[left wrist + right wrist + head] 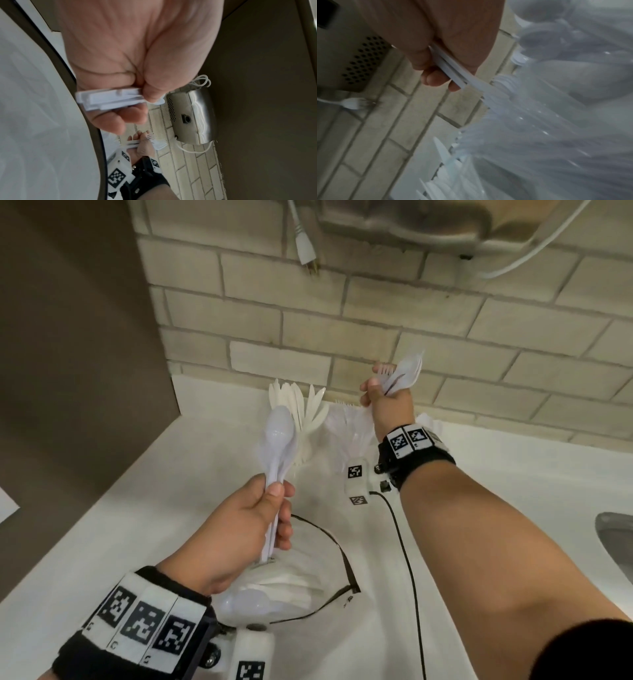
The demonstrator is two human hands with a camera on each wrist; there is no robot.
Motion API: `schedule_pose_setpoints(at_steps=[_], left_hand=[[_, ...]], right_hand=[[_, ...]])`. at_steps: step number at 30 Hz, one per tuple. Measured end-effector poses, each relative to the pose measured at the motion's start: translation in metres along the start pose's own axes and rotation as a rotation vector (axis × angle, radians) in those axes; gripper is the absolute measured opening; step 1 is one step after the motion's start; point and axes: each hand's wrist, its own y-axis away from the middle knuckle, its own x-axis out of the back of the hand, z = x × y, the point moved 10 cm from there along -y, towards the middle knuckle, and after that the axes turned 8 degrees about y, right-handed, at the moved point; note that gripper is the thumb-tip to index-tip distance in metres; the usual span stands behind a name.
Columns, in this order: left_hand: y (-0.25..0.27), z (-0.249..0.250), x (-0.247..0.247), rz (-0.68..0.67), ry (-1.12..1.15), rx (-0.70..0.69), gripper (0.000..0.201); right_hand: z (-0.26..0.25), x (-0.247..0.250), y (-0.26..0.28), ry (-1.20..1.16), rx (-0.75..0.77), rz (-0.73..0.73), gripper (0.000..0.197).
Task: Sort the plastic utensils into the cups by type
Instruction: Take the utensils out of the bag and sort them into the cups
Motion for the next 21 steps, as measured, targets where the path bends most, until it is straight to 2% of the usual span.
schedule_pose_setpoints(at_steps=[3, 7, 9, 12, 14, 16, 18, 21], left_hand=[[-0.001, -0.002, 0.001, 0.0, -0.008, -0.001, 0.025], [-0.001, -0.002, 0.006, 0.0, -0.012, -0.009, 0.025], [-0.001, -0.003, 0.005, -0.002, -0.012, -0.009, 0.025], [-0.001, -0.003, 0.003, -0.007, -0.011, -0.016, 0.025], [-0.002, -0.004, 0.002, -0.004, -0.022, -0.017, 0.025], [-0.002, -0.004, 0.002, 0.003, -0.034, -0.012, 0.025], [-0.002, -0.004, 0.002, 0.013, -0.025, 0.0, 0.024], [-0.003, 0.0, -0.001, 0.013, -0.061, -0.006, 0.021]], right_hand=[[0.037, -0.005, -0.005, 0.001, -0.106, -0.022, 0.017], [0.048, -0.004, -0.006, -0.049, -0.136, -0.026, 0.049], [0.044, -0.004, -0.006, -0.033, -0.103, -0.023, 0.053], [0.03, -0.003, -0.005, 0.163, 0.024, 0.001, 0.035], [0.031, -0.013, -0.002, 0.41, 0.066, -0.076, 0.025], [0.037, -0.02, 0.003, 0.622, 0.053, -0.165, 0.028], [0.025, -0.017, 0.006, 0.651, 0.082, -0.153, 0.03], [-0.026, -0.008, 0.024, 0.503, 0.169, -0.078, 0.024]])
